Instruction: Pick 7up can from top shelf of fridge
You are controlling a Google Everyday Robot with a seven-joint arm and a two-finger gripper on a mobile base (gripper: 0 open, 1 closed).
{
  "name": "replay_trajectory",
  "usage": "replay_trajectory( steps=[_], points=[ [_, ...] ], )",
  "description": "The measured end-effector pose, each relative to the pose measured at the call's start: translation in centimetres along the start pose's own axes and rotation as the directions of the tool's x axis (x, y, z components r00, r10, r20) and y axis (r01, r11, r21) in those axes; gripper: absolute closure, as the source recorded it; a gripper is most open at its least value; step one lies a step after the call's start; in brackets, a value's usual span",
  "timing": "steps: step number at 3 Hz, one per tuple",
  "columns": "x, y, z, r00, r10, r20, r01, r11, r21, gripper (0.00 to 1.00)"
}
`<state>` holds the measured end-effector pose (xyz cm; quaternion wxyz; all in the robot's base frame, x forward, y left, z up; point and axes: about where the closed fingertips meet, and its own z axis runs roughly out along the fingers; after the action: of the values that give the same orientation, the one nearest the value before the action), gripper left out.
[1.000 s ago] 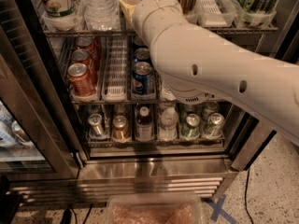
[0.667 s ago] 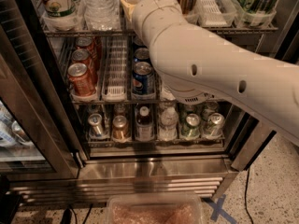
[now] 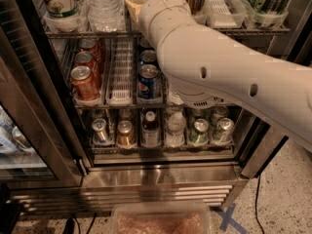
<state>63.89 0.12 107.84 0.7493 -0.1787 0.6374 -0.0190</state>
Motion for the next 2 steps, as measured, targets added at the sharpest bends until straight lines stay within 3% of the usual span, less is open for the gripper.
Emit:
replay_trajectory(
  steps=[2],
  points=[
    [-4.1, -0.3, -1.0, 0.99, 0.109, 0.085, -0.109, 0.994, -0.007, 1.0]
  ],
)
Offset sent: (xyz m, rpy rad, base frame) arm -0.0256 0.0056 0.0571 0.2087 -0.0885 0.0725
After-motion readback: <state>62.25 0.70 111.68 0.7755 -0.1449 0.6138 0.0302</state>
